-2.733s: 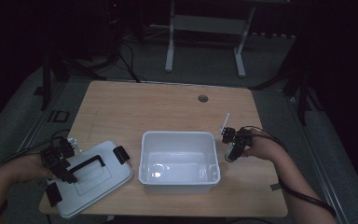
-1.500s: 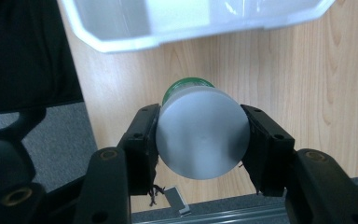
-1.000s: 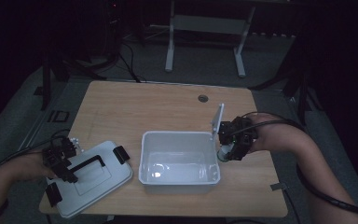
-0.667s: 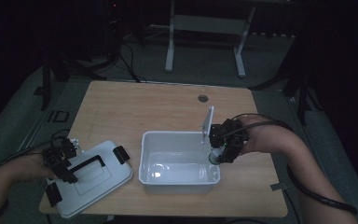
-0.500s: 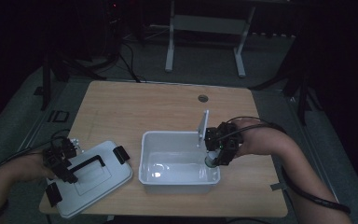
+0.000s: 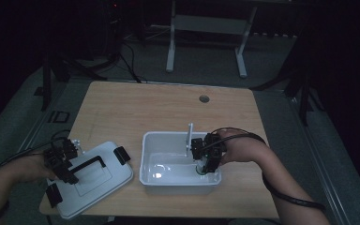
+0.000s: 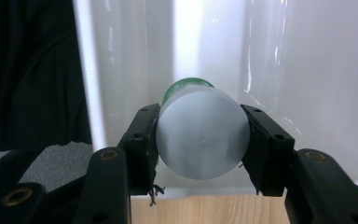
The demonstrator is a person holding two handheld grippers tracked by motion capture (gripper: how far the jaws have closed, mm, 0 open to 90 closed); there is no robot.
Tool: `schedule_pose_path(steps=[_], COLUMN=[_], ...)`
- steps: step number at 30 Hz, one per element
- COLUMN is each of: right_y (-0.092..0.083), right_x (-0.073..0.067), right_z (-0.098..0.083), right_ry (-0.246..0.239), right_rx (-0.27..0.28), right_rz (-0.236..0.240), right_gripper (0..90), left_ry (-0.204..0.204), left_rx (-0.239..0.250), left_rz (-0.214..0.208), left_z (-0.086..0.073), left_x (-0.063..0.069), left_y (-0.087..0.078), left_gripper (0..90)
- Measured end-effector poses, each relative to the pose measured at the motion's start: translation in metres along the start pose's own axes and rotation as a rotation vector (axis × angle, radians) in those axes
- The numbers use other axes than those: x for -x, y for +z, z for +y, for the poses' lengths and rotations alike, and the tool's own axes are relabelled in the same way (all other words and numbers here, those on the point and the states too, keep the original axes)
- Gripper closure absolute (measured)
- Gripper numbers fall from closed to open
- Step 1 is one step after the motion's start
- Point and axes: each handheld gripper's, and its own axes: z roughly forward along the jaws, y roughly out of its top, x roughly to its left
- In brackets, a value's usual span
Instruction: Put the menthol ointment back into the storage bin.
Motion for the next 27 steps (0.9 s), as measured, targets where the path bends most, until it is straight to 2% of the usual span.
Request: schedule_pose_path(steps=[8,17,27], right_y=[0.024,0.045,0.067], right_x=[0.004,0.009,0.011], right_z=[0.006,0.01,0.017], right_ry=[-0.006,0.02,0.034], right_rx=[-0.022,-0.044,-0.087], right_rz=[0.015,0.037,0.027], right_gripper=[50.1,50.0,50.0], left_ry=[-0.005,0.0,-0.003], left_rx=[-0.009,-0.004,-0.003], left_rz=[-0.009,-0.006,-0.008], left_z=[0.0,0.0,-0.003], left_x=[0.0,0.0,0.0], left_y=[0.004,0.004,0.006], left_gripper=[31.3,31.3,31.3])
